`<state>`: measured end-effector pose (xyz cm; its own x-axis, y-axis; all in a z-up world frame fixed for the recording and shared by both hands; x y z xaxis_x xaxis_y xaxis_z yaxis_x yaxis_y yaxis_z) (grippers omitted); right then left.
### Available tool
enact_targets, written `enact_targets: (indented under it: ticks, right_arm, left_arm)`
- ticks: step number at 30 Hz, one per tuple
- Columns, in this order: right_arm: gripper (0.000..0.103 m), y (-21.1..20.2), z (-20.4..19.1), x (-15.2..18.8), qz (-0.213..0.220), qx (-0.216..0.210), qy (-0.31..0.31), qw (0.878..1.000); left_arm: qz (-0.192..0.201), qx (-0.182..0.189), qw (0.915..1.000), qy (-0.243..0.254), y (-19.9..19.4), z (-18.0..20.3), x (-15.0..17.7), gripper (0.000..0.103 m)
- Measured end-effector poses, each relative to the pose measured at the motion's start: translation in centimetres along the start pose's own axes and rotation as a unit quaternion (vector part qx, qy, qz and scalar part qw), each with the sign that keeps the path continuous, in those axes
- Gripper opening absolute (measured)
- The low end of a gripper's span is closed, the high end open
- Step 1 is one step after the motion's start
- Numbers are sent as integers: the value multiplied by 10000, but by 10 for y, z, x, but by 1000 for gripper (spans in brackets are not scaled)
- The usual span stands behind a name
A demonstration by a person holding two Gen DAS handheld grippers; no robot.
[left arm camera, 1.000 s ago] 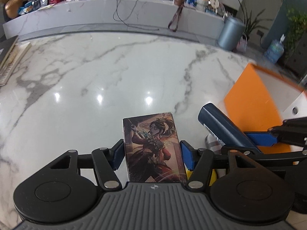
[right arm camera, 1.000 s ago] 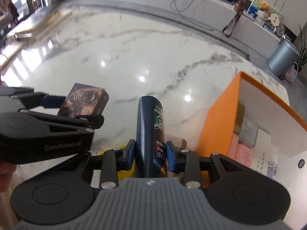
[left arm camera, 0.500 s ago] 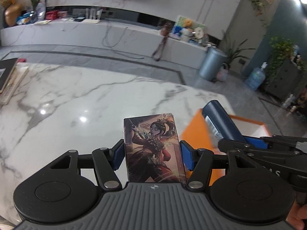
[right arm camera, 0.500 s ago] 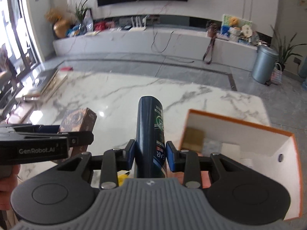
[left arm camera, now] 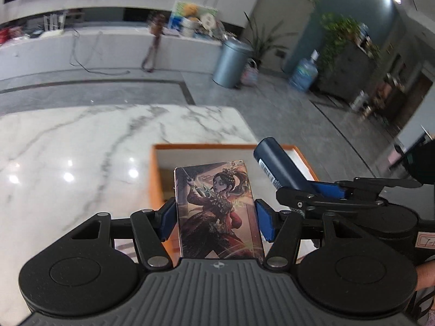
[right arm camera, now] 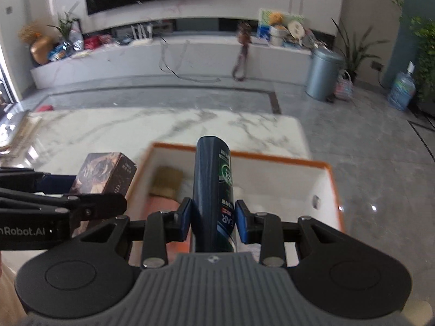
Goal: Organize rigid objects
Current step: 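Carry the card box and navy bottle over the orange box with both tools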
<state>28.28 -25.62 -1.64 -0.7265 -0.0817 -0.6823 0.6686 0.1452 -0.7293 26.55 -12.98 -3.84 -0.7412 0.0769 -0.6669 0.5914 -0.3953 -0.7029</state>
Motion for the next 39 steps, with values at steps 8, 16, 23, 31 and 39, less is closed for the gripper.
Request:
enact_targets:
  ticks: [8, 16, 23, 31, 39]
  right_arm:
    - [34, 53, 50, 27, -644, 352, 56, 9973]
    - [34, 99, 68, 48, -1121, 710, -560, 9896]
    - [34, 123, 70, 55, -1330, 1004, -1054, 9804]
    - [34, 136, 82, 61, -1488, 1160, -1230, 9743]
    - [32, 121, 88, 49, -1249, 1124, -1206, 9784]
  left_arm:
    - [-577, 149, 9981, 167, 66, 18, 5, 69]
    - [-963, 200, 9948, 269, 101, 23, 17, 69]
    - [-1066, 221, 9937, 270, 117, 25, 19, 69]
    - [-1145, 204, 9928, 272, 123, 23, 20, 69]
    - [-1212, 167, 9921, 293, 126, 26, 22, 69]
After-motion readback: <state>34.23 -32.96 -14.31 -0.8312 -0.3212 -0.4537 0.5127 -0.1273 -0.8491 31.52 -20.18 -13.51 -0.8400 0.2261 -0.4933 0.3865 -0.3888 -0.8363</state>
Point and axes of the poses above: each gripper's, at about its wrist camera, not at the fingertips, and y roughly the way its jaws point, z to its right, x to its underside, the point moved 8 cm from there along y, roughly the way its jaws point, and after that the axes turned 5 degrees about y, right-handed, at the moved point
